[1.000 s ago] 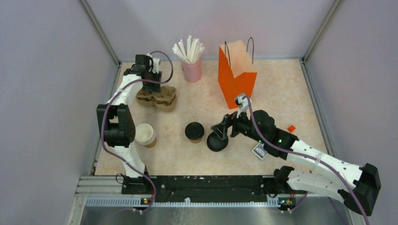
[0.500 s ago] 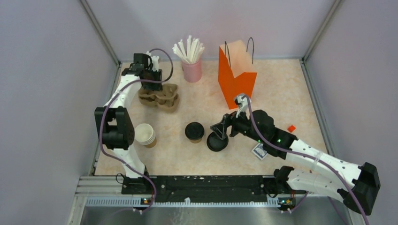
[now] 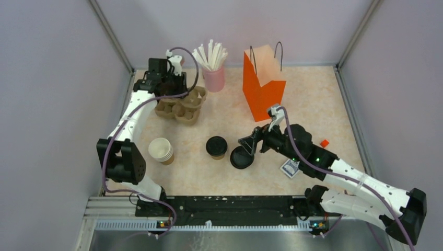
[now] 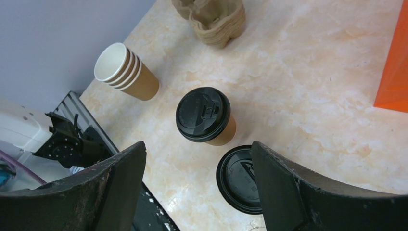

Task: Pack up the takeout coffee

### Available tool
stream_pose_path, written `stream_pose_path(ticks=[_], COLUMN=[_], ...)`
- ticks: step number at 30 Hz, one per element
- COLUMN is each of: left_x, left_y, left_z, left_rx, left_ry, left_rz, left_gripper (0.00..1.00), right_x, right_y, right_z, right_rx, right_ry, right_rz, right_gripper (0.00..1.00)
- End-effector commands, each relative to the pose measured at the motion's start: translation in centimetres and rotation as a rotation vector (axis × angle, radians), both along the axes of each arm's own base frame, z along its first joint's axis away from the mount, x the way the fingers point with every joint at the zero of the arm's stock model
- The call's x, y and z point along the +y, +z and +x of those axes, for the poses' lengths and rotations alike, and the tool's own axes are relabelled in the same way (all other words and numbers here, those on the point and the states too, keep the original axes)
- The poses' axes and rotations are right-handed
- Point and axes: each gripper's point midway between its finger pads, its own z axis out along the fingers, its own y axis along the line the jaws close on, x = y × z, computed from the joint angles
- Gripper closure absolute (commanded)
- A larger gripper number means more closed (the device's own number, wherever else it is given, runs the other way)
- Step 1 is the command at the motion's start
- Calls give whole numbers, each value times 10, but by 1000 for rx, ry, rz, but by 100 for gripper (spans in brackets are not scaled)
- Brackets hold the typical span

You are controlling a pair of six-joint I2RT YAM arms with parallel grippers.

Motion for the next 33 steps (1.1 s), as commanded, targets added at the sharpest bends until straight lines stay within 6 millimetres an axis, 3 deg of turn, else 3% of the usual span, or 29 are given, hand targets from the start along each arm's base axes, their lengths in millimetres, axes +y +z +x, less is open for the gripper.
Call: stream_pose_path(ticks=[1, 5, 14, 17, 21, 25, 28, 31, 33], left_x=[-46, -97, -182, -201, -211, -218, -224, -226, -226], left_y=[24, 14, -44, -69, -99, -111, -114, -105, -90], left_z=[-11, -25, -26, -22, -17, -15, -14, -18, -19], left_rx=[-97, -86, -90, -88, -44, -35, -19, -23, -40], left_ry=[-89, -163, -302, -340, -344, -362, -378, -393, -397], left_rz=[-46, -60, -73, -80, -54, -65, -77, -94, -106], left_gripper=[54, 54, 57, 57, 56, 55, 45, 6, 1], right_x=[-17, -27, -31, -31, -34, -36, -36, -35, -33], right_y=[23, 27, 29, 29, 28, 24, 22, 22, 21], right_z=[-1, -5, -10, -8, -7, -7, -5, -3, -2], right_rx=[-66, -74, -66, -61, -56, -49, -47, -51, -54], right_ry=[-50, -67, -62, -67, -80, -88, -96, -102, -96], right_rz=[34, 37, 43, 27, 5, 5, -5, -13, -12], right_gripper=[21, 21, 21, 21, 21, 21, 21, 21, 21])
